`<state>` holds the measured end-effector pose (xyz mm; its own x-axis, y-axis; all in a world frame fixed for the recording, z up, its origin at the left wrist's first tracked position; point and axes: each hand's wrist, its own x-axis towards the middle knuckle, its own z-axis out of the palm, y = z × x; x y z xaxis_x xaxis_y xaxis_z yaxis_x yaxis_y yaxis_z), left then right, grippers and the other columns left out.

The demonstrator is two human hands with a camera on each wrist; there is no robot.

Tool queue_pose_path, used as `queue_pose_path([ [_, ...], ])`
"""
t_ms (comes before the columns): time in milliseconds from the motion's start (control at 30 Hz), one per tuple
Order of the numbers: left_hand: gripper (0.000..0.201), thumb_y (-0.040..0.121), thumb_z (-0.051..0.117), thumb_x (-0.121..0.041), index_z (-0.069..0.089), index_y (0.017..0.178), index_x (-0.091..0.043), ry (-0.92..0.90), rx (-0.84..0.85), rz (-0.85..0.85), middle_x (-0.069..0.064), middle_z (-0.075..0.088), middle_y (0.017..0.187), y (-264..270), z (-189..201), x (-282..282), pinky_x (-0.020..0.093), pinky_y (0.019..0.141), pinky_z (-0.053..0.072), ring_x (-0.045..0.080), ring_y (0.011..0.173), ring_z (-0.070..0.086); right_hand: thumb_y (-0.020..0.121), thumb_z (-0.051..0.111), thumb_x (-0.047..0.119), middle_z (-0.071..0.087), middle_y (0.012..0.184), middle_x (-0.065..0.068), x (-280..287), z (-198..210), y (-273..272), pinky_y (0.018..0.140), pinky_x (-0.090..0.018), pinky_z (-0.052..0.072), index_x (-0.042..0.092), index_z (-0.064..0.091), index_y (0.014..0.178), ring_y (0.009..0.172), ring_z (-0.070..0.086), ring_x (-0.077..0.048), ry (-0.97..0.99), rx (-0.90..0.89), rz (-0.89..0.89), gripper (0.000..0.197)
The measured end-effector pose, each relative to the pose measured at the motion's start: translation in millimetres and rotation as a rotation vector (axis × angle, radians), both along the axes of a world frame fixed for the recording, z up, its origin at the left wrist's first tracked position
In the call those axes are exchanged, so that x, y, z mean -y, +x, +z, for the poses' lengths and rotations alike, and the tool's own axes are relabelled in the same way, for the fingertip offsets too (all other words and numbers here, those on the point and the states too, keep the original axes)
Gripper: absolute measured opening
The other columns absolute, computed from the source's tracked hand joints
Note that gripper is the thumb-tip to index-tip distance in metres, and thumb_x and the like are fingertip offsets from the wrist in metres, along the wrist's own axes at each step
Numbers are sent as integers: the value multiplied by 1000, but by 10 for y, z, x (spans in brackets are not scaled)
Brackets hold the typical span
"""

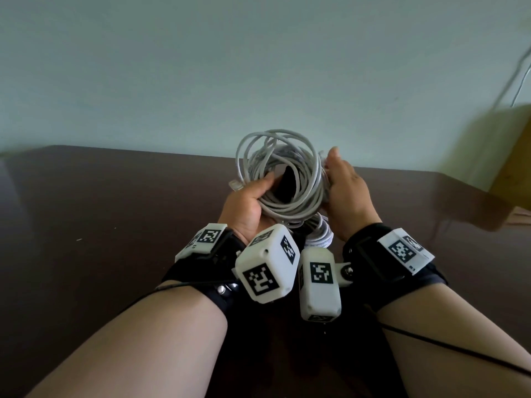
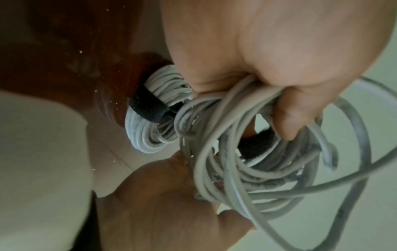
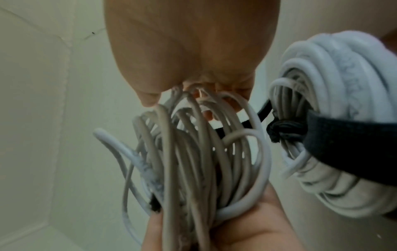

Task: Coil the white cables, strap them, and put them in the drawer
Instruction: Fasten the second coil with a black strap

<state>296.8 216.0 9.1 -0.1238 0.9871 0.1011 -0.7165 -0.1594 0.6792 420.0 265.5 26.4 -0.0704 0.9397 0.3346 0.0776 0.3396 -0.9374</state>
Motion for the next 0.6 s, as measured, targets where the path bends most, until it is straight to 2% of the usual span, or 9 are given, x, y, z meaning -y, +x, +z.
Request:
queue_pose_path([
  [100, 24, 94, 44, -11, 64, 87, 1, -22, 12, 32, 14, 71, 70, -1, 29, 15, 39, 54, 59, 26, 61, 70, 95, 38, 50, 58, 115, -1, 20, -3, -8, 97, -38, 46, 17, 49, 121, 107, 57, -16, 19, -88, -1, 43],
  [167, 23, 93, 46, -8, 62, 82, 4, -56, 10, 85, 15, 69, 64, -7, 47, 26, 35, 46, 56, 26, 54, 68, 93, 47, 43, 54, 108, 4, 53, -2, -31, 83, -25, 48, 22, 47, 122, 94, 55, -7, 64, -89, 23, 36],
  [233, 18, 90, 52, -6, 62, 86, 8, -90, 19, 162, 21, 69, 74, -37, 49, 26, 39, 52, 59, 30, 62, 69, 81, 60, 40, 50, 110, 6, 88, -3, -45, 75, -17, 43, 34, 48, 116, 92, 51, -5, 126, -70, 61, 38],
  [300, 25, 89, 54, -6, 61, 103, 14, -130, 23, 233, 29, 67, 100, -69, 37, 27, 49, 75, 58, 38, 85, 68, 70, 64, 36, 47, 118, 7, 120, 3, -48, 85, -21, 41, 44, 52, 102, 104, 47, -8, 212, -39, 78, 36],
  [333, 29, 89, 54, -5, 59, 110, 15, -152, 17, 264, 30, 65, 105, -81, 31, 26, 49, 77, 57, 39, 88, 67, 68, 66, 34, 46, 123, 8, 151, 19, -50, 90, -22, 39, 45, 55, 96, 110, 46, -8, 259, -8, 81, 32],
  [400, 25, 90, 55, -4, 61, 107, 13, -173, -24, 315, 26, 68, 92, -106, 11, 2, 37, 57, 60, 31, 70, 69, 68, 71, 32, 43, 130, 9, 202, 40, -66, 96, -25, 36, 46, 61, 83, 121, 42, -10, 343, 95, 85, 23],
  [467, 16, 89, 58, -4, 65, 93, 9, -172, -69, 344, 18, 67, 71, -112, -13, -38, 25, 43, 53, 23, 51, 66, 72, 76, 29, 36, 139, 11, 250, 48, -93, 101, -29, 32, 45, 64, 81, 130, 32, -15, 399, 303, 91, 22],
  [533, 11, 87, 59, -3, 66, 80, 3, -166, -99, 346, 13, 65, 58, -99, -26, -63, 23, 43, 50, 20, 46, 64, 74, 76, 29, 28, 147, 8, 261, 37, -127, 107, -31, 24, 43, 67, 91, 136, 19, -17, 431, 545, 51, 24],
  [600, 11, 86, 58, -1, 65, 78, 1, -155, -108, 324, 11, 66, 61, -81, -47, -100, 25, 50, 52, 22, 52, 65, 73, 74, 33, 26, 150, 4, 271, 37, -149, 113, -39, 20, 42, 67, 103, 139, 13, -19, 410, 676, 3, 32],
])
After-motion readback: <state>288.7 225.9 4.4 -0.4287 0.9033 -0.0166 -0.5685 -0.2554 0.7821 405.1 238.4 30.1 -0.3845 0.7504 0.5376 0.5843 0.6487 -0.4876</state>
